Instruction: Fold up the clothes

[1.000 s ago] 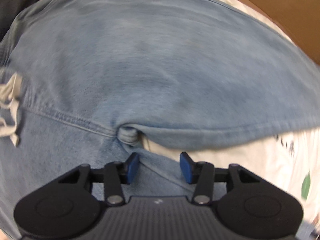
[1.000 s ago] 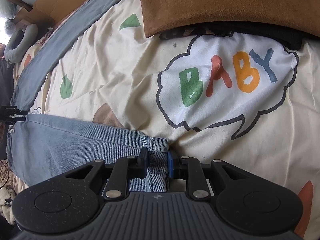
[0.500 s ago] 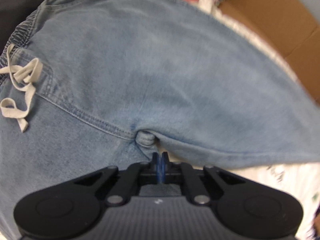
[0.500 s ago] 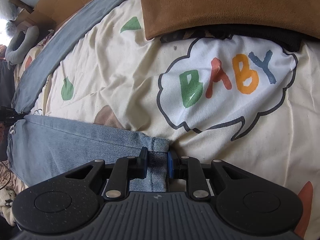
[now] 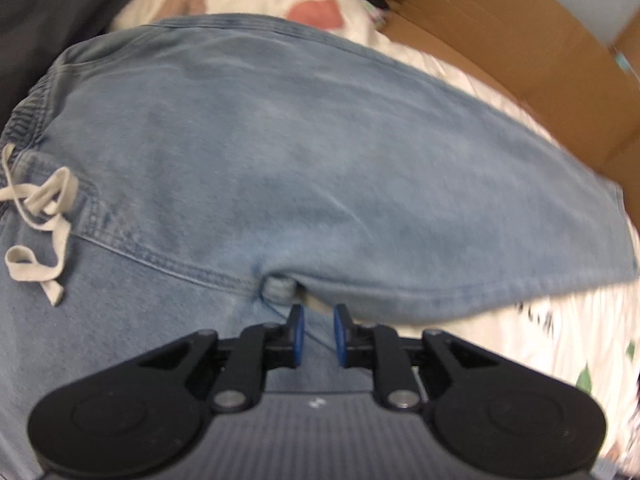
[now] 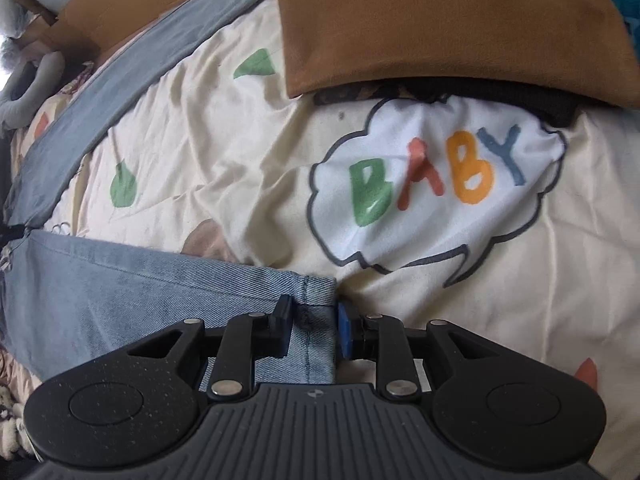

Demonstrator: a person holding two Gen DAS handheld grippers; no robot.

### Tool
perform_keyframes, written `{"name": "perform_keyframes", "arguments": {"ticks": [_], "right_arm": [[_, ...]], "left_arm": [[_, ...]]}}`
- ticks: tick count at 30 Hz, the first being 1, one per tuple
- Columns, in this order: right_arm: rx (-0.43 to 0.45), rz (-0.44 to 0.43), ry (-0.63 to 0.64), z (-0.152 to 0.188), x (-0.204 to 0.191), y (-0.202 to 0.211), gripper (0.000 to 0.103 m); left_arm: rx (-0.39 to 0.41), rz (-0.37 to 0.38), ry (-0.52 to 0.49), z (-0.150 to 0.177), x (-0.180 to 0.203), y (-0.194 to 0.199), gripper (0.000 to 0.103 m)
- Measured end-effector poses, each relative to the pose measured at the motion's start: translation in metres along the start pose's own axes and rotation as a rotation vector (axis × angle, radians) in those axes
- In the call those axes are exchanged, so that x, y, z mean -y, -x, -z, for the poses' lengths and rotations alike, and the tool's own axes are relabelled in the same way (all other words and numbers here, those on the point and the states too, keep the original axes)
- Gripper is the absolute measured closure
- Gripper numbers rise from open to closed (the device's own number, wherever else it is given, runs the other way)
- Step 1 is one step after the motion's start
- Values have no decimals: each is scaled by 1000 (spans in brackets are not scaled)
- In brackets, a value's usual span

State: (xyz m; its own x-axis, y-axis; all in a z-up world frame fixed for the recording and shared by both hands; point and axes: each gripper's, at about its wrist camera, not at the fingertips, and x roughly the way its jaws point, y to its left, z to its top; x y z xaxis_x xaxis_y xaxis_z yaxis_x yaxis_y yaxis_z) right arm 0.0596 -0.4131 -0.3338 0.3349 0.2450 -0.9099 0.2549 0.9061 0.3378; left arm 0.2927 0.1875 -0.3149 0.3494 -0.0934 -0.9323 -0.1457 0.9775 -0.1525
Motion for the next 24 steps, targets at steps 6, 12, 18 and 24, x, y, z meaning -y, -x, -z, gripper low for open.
{"name": "perform_keyframes", "arguments": {"ticks": [6,12,18,24], "right_arm": [[70,28,14,-12,0,23,80],[48,-63,92,0,-25,21,84],[-2,-134,139,15,-50,5,84],[-25,-34,210,33,-56,-25,85]], "left_arm": [[-37,-7,-179,18,24,-24,71],[-29,-35,-196,21,24,-43,71],[-18,-54,-215,15,24,-44,71],[1,-60,-126,5,10,-34,73]]}}
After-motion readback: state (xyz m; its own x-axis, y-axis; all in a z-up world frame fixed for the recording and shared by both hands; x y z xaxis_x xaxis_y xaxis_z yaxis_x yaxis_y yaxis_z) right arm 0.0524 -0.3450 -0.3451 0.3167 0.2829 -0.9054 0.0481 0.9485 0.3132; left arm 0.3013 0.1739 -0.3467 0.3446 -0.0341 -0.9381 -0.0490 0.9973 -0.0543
